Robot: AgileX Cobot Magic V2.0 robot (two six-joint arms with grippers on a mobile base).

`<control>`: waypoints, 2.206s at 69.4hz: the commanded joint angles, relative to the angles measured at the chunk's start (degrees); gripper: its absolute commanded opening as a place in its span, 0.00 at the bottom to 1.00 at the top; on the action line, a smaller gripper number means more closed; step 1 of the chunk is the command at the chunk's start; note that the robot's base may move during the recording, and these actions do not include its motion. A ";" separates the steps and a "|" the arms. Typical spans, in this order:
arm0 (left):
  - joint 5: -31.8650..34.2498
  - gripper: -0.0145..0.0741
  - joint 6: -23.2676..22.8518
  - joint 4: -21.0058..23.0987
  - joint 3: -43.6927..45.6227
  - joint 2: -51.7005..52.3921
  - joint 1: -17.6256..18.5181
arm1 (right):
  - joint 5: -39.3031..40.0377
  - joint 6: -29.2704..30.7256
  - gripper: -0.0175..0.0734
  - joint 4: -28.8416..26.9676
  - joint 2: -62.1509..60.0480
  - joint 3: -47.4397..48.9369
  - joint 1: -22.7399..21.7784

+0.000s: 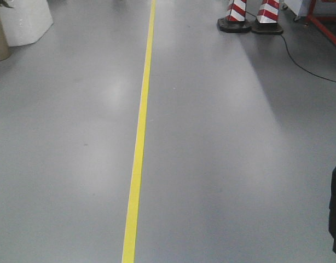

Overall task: Move and align brake pads A on conveyor
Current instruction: 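Turn the base away from the table holding both brake pads, then drive forward along the yellow floor line carrying both pads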

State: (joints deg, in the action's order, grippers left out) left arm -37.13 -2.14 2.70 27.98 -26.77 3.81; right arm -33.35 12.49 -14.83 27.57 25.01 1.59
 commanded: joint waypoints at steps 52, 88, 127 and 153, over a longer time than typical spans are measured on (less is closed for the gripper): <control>5.06 0.15 -0.57 0.48 1.80 -0.25 0.28 | 4.83 0.55 0.22 -0.58 0.04 1.68 -0.16; 5.01 0.15 -0.57 0.48 1.80 -0.25 0.28 | 4.36 0.55 0.22 -0.58 0.04 1.68 -0.16; 5.08 0.15 -0.57 0.48 1.80 -0.25 0.28 | 3.96 0.50 0.22 -0.58 0.04 1.68 -0.16; 5.08 0.15 -0.57 0.48 1.80 -0.25 0.28 | 3.91 0.50 0.22 -0.58 0.04 1.68 -0.16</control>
State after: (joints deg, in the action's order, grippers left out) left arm -37.13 -2.14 2.70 27.98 -26.77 3.81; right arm -34.17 12.49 -14.83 27.57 24.96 1.59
